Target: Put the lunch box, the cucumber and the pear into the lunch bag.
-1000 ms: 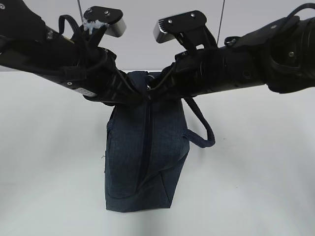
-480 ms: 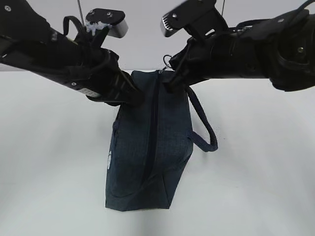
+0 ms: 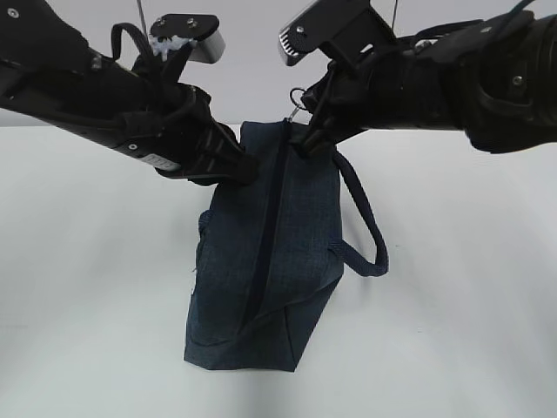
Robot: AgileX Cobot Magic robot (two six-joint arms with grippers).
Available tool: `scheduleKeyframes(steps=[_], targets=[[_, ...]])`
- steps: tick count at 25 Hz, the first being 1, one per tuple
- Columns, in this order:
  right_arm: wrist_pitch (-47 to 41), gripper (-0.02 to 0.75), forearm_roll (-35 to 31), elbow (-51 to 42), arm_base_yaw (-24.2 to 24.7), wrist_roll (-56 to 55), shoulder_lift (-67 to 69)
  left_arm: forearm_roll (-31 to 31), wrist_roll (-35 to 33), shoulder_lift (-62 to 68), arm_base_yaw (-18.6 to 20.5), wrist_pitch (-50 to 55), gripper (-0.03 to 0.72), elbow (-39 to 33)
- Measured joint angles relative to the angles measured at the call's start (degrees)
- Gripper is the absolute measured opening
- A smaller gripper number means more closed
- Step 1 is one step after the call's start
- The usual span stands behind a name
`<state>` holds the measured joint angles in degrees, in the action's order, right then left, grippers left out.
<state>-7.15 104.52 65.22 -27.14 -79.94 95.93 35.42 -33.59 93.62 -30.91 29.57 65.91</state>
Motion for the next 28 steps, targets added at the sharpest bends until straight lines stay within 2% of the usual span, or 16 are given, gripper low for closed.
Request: scheduleKeyframes(steps=[4, 10, 28], targets=[[0.7, 0.0, 0.0, 1.0, 0.7, -0.4, 0.6, 0.0, 0.0, -0.7, 0.0, 0.8, 0.003, 0.0], [11.8, 0.001, 0.3, 3.5, 7.1, -6.6, 1.3, -0.3, 0.1, -3.0, 0.0, 1.4, 0.003, 0.0], [14.0, 0.001, 0.5, 3.8, 11.7, -12.8, 4.5, -0.5, 0.1, -3.7, 0.0, 3.6, 0.003, 0.0]])
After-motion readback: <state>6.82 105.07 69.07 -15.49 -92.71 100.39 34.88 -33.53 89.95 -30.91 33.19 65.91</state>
